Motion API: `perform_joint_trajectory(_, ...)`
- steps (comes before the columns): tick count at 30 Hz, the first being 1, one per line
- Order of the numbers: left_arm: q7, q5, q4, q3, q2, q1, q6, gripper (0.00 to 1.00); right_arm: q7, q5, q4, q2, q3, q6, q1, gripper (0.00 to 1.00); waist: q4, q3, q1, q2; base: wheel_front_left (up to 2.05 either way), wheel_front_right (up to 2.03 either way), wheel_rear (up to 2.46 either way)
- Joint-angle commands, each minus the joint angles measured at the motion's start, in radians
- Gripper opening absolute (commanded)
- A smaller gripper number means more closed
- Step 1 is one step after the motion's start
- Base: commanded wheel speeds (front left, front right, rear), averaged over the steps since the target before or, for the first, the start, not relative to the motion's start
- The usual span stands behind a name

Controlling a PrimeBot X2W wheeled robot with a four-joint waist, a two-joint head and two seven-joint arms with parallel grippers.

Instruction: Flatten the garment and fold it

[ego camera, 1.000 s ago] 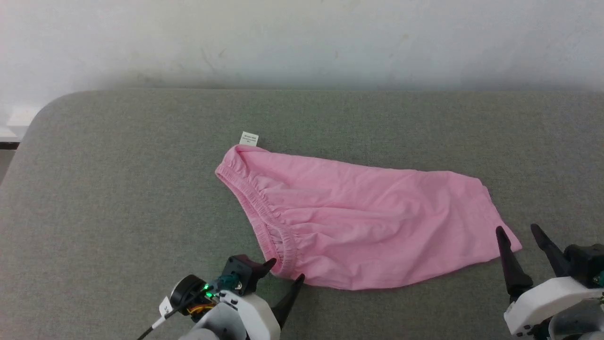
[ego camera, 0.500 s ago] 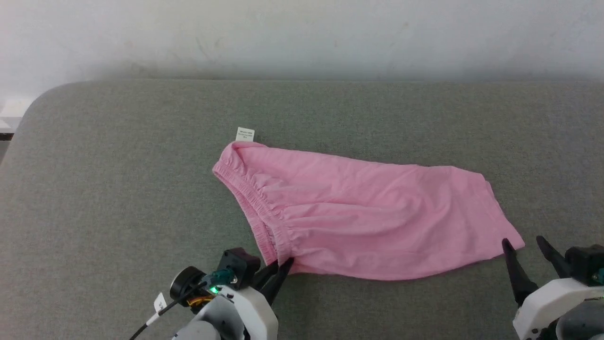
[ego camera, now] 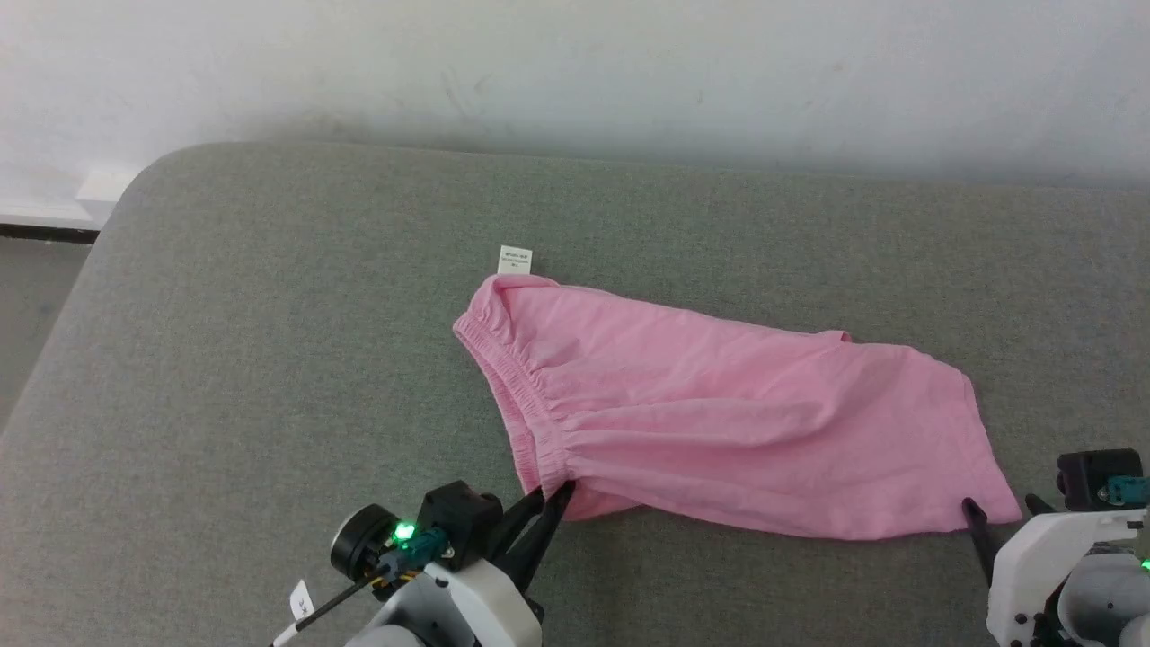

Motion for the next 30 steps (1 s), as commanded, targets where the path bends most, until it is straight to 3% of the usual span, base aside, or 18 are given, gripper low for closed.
perform_joint_trajectory(1, 0.0, 0.011, -0.005, -0.005, 0.001, 0.002, 0.004, 0.0, 0.009, -0.001, 0.007, 0.004, -0.001, -0.002, -0.014, 1.0, 0.005, 0.005, 0.0, 0.0, 0.0, 0.0, 0.0)
perform_joint_trajectory(8, 0.0, 0.018, -0.001, -0.024, -0.005, -0.012, 0.003, 0.0, 0.125, 0.004, 0.052, 0.015, 0.02, -0.002, -0.001, 1.0, 0.018, 0.022, 0.0, 0.0, 0.0, 0.0, 0.0)
perform_joint_trajectory(9, -0.001, 0.02, 0.0, -0.026, -0.003, -0.013, 0.003, 0.0, 0.131, 0.01, 0.051, 0.014, 0.021, -0.002, 0.001, 0.73, 0.017, 0.023, 0.0, 0.0, 0.0, 0.0, 0.0)
perform_joint_trajectory(11, -0.005, 0.02, 0.003, -0.026, 0.001, -0.013, 0.003, 0.0, 0.132, 0.018, 0.048, 0.013, 0.02, -0.002, 0.0, 0.0, 0.016, 0.024, 0.0, 0.0, 0.0, 0.0, 0.0)
perform_joint_trajectory(21, -0.037, 0.014, -0.025, -0.014, 0.034, 0.005, 0.011, 0.0, 0.076, 0.101, -0.041, -0.023, -0.005, -0.002, -0.015, 0.0, -0.001, -0.028, 0.0, 0.0, 0.0, 0.0, 0.0)
perform_joint_trajectory(30, -0.01, -0.009, -0.205, 0.073, 0.119, -0.07, 0.015, 0.0, 0.168, 0.311, -0.301, -0.104, -0.009, -0.002, -0.131, 0.0, -0.028, -0.11, 0.0, 0.0, 0.0, 0.0, 0.0)
